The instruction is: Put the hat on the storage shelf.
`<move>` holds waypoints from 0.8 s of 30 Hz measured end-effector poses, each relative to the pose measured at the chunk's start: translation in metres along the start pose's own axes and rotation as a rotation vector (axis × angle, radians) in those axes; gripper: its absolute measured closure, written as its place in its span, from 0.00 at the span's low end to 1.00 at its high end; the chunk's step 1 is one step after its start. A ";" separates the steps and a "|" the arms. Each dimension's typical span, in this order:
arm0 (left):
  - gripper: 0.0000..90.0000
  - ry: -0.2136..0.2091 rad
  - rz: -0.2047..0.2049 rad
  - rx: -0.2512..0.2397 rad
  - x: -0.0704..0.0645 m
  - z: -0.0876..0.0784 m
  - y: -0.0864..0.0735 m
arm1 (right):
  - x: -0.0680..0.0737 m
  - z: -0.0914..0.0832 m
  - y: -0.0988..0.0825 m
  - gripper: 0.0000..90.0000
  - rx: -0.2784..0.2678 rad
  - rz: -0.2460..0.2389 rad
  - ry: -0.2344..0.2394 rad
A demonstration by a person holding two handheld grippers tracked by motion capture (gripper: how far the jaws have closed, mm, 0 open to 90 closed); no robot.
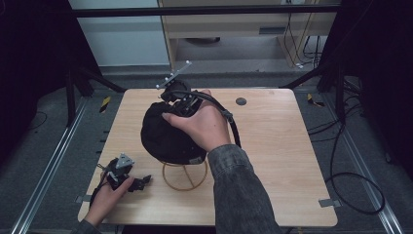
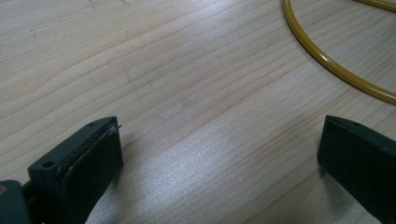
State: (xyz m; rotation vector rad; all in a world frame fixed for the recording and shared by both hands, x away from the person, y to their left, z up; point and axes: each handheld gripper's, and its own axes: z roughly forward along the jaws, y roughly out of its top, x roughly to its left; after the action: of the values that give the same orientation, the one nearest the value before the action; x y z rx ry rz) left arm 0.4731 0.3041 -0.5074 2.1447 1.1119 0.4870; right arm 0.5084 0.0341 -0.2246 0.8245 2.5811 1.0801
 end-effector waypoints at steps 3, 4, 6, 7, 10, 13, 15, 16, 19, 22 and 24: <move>0.00 0.000 0.000 0.000 0.000 0.000 0.000 | -0.001 -0.002 -0.001 0.70 0.000 -0.002 0.004; 0.00 0.000 0.000 0.000 0.000 0.000 0.000 | 0.000 -0.002 -0.002 0.69 0.005 -0.002 0.005; 0.00 0.000 0.000 0.000 0.000 0.000 0.000 | 0.000 -0.002 -0.003 0.68 0.013 -0.008 -0.001; 0.00 0.000 0.000 0.000 0.000 0.000 0.000 | 0.000 -0.003 -0.003 0.66 0.010 -0.009 -0.005; 0.00 0.000 0.000 0.000 0.000 0.000 0.000 | -0.001 -0.005 -0.004 0.64 0.005 -0.004 -0.010; 0.00 0.000 -0.004 -0.003 0.000 0.000 0.000 | -0.002 -0.006 -0.006 0.61 0.010 0.001 -0.011; 0.00 0.000 -0.004 -0.003 0.000 0.000 0.000 | -0.003 -0.006 -0.007 0.58 0.013 0.004 -0.016; 0.00 0.000 -0.004 -0.003 0.000 0.000 0.000 | -0.003 -0.006 -0.008 0.58 0.011 0.007 -0.018; 0.00 0.000 -0.004 -0.003 0.000 0.000 0.000 | -0.005 -0.007 -0.009 0.54 0.007 0.016 -0.021; 0.00 0.000 -0.004 -0.003 0.000 0.000 0.000 | -0.005 -0.009 -0.011 0.52 0.002 0.023 -0.016; 0.00 0.000 -0.004 -0.003 0.000 0.000 0.000 | -0.005 -0.011 -0.012 0.51 -0.001 0.026 -0.015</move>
State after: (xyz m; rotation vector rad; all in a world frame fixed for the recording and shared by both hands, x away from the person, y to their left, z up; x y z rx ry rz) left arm 0.4731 0.3039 -0.5076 2.1396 1.1145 0.4865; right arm 0.5034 0.0182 -0.2252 0.8652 2.5640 1.0780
